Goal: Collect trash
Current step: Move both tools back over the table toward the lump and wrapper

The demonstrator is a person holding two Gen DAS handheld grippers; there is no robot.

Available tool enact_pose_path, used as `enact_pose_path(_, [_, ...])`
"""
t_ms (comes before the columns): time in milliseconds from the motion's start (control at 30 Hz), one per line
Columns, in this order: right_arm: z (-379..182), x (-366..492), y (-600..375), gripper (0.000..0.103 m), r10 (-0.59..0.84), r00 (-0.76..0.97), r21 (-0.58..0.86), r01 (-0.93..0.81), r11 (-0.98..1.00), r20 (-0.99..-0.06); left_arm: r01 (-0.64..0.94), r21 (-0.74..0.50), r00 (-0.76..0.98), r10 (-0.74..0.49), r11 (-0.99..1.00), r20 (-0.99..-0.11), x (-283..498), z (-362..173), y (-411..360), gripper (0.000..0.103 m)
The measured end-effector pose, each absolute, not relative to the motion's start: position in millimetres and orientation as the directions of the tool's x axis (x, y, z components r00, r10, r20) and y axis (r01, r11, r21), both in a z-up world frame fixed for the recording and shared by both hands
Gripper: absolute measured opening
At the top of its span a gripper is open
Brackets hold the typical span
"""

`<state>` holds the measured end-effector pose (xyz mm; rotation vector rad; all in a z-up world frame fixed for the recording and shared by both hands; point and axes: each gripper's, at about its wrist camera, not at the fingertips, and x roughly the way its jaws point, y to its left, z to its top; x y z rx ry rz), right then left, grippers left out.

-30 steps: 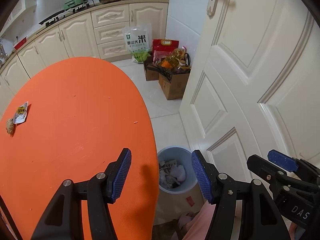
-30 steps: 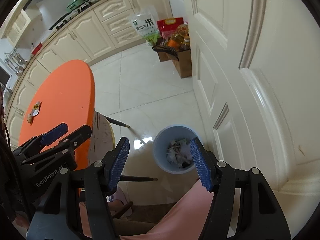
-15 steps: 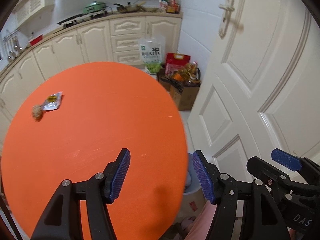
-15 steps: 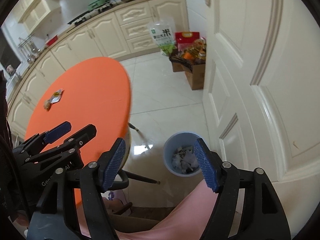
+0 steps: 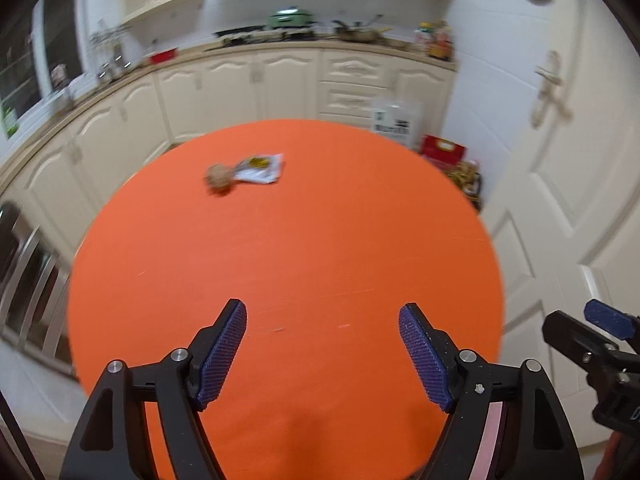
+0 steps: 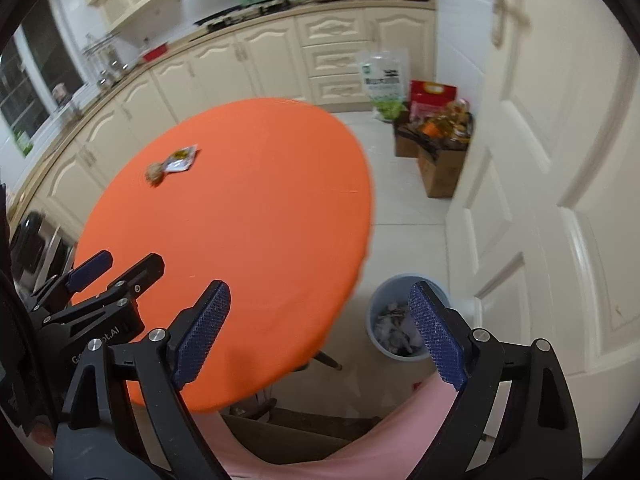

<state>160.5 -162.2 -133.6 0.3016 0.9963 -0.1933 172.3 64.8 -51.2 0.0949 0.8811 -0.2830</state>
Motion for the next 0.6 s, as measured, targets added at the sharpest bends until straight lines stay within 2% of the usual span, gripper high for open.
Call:
enact_pose_path(367, [-152, 224, -104, 0.09, 0.041, 0.491, 0.154, 0.192, 0.969, -0.87, 0.107, -0.084, 0.585, -0.131, 0.991, -0.8, 190, -52, 142, 0.077])
enact_pose_path(600, [-150, 288, -72, 0.09, 0.049, 0.491, 0.122, 0.118, 0.985, -0.87, 0.044, -0.097, 0.579, -0.104, 0.994, -0.809, 236, -45, 175, 0.077])
